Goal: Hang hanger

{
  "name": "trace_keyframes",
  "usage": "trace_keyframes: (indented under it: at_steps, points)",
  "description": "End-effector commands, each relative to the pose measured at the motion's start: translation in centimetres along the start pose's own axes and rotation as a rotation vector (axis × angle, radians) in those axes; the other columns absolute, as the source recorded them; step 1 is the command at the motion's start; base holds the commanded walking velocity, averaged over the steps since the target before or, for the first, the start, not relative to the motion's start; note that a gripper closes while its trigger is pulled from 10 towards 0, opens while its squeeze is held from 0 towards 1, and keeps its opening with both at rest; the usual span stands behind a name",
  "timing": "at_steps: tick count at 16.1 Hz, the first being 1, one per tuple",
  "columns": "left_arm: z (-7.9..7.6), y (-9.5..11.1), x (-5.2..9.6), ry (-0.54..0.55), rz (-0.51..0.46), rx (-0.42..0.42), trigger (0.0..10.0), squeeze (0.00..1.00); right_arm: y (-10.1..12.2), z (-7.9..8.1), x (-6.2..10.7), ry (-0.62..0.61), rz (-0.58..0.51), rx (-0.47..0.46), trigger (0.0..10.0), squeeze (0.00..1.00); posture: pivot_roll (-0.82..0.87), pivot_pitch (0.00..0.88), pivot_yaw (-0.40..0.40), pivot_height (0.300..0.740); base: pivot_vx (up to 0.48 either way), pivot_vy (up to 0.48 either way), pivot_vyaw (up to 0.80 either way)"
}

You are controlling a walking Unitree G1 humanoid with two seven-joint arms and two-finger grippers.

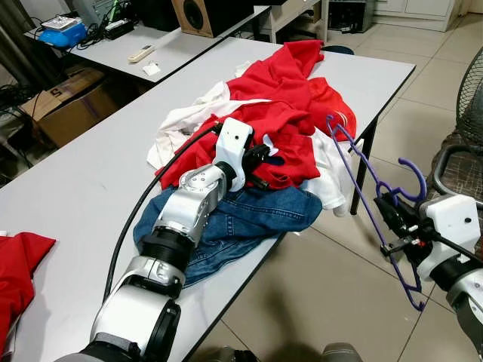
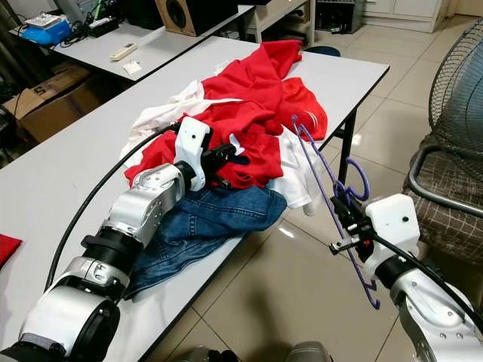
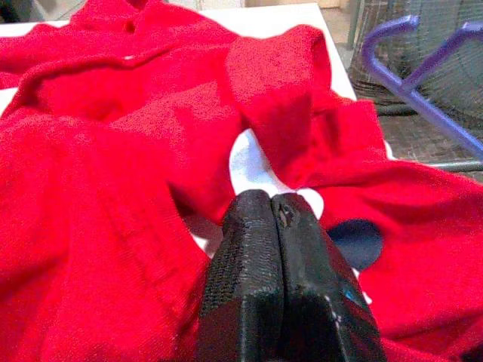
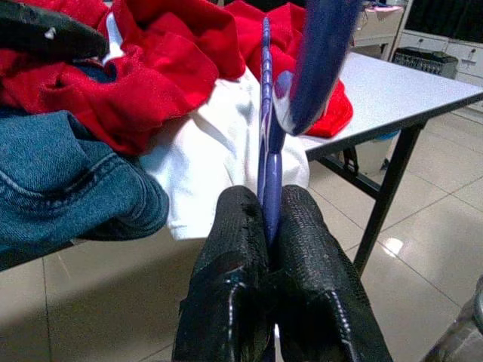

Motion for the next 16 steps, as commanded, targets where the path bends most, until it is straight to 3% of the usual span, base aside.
trace_keyframes:
  at_steps: [1, 2, 3, 4, 5, 9, 12, 16]
  points:
    - [0.6, 0.7, 0.7, -0.004, -0.062, 0.022, 0.0, 0.0, 0.4, 0.2, 0.0, 0.003, -0.02, 0.009, 10.0, 0.0, -0.32, 0.0, 0.209, 0.74, 0.0, 0.0, 0.0]
    - [0.5, 1.1, 0.8, -0.012, -0.093, 0.034, 0.0, 0.0, 0.4, 0.2, -0.1, 0.003, -0.021, 0.008, 10.0, 0.0, -0.32, 0.0, 0.208, 0.74, 0.0, 0.0, 0.0]
    - [0.4, 1.9, 1.1, -0.041, -0.148, 0.081, 3.3, 0.0, 0.5, 0.3, -0.1, 0.007, -0.023, 0.007, 10.0, 0.0, -0.31, 0.0, 0.199, 0.74, 0.0, 0.0, 0.0]
    - [0.2, 2.7, 1.4, -0.093, -0.205, 0.155, 10.0, 0.0, 0.6, 0.4, -0.1, 0.012, -0.022, 0.005, 10.0, 0.0, -0.31, 0.0, 0.195, 0.74, 0.0, 0.0, 0.0]
    - [0.3, 3.4, 1.8, -0.127, -0.252, 0.184, 10.0, 1.0, 0.5, 0.6, -0.1, 0.012, -0.022, -0.003, 10.0, 0.0, -0.3, 0.0, 0.184, 0.74, 0.0, 0.0, 0.0]
    - [0.4, 3.1, 2.6, -0.142, -0.259, 0.169, 10.0, 1.0, 0.2, 0.6, 0.3, -0.063, -0.034, -0.029, 10.0, 0.0, -0.27, 0.0, 0.158, 0.74, 0.0, 0.0, 0.0]
    - [-1.7, 1.7, 2.9, -0.228, -0.205, 0.122, 10.0, 1.0, 0.3, 0.1, 1.1, -0.107, -0.033, -0.027, 10.0, 0.0, -0.31, 0.0, 0.178, 0.74, 0.0, 0.0, 0.0]
    - [-2.7, 0.6, 2.2, -0.233, -0.148, 0.017, 10.0, 1.0, 0.0, -0.3, 1.9, -0.125, -0.003, -0.008, 10.0, 0.0, -0.33, 0.0, 0.181, 0.74, 0.0, 0.0, 0.0]
Point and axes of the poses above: a point about 5 cm out from each wrist's last joint towards the gripper, its own x axis pointing back from the gripper into the wrist, its own y axis along the axis of the wrist's last joint, z = x × y, the point moved 3 cm from there along -x, pointing out of the wrist towards the gripper, and after that the axes turned 2 degrees about -x, right-handed, at the moved point
